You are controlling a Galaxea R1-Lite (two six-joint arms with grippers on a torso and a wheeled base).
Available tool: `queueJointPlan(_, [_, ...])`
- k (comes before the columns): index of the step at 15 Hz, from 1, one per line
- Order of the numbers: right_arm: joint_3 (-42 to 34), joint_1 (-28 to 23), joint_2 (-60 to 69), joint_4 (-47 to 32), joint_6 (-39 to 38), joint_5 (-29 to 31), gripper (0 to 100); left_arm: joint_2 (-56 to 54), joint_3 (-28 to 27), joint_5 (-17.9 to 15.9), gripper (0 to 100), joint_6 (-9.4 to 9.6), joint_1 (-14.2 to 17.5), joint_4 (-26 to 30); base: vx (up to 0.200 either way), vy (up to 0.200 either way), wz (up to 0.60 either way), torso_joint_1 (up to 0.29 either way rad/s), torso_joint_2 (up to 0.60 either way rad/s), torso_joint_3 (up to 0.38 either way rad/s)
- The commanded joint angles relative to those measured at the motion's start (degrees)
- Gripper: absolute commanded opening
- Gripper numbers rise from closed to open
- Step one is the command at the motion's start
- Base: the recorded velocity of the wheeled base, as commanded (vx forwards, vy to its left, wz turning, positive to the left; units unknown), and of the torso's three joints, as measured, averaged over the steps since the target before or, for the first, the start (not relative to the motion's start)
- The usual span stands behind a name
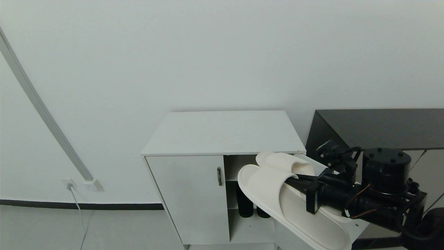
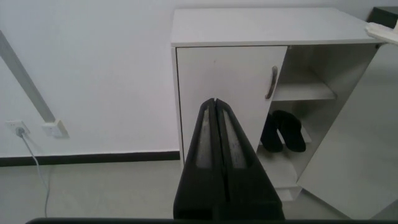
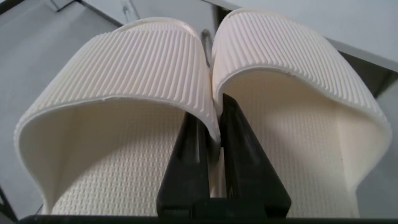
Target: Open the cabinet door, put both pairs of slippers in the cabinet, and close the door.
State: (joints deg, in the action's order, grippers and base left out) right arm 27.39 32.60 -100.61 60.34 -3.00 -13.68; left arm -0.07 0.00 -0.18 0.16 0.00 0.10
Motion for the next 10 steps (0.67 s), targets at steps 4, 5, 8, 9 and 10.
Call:
queueJointPlan(4, [-0.32, 0.01, -0.90, 0.04, 1.33, 0.05, 0, 0.07, 0.00, 0.01, 0, -0.07, 0.00, -0.01, 0.000, 0.000, 0.00, 0.000, 0.00, 0.000])
queueJointPlan(5, [-0.32, 0.01, -0.90, 0.04, 1.42, 0.05, 0, 0.07, 0.00, 0.01, 0, 0.02, 0.00, -0.01, 0.000, 0.000, 0.00, 0.000, 0.00, 0.000])
queueJointPlan(8, [-0.76, 0.71, -0.90, 0.13, 1.59, 0.05, 0, 0.07, 0.00, 0.01, 0, -0.07, 0.00, -0.01, 0.000, 0.000, 0.00, 0.000, 0.00, 0.000])
queueJointPlan(9, [-0.76, 0.80, -0.90, 0.13, 2.03, 0.05, 0, 0.07, 0.00, 0.01, 0, -0.07, 0.00, -0.01, 0.000, 0.000, 0.00, -0.090, 0.23, 0.119])
queueJointPlan(10, [-0.76, 0.89, -0.90, 0.13, 2.12, 0.05, 0, 0.07, 0.00, 0.01, 0, -0.07, 0.00, -0.01, 0.000, 0.000, 0.00, -0.154, 0.32, 0.178])
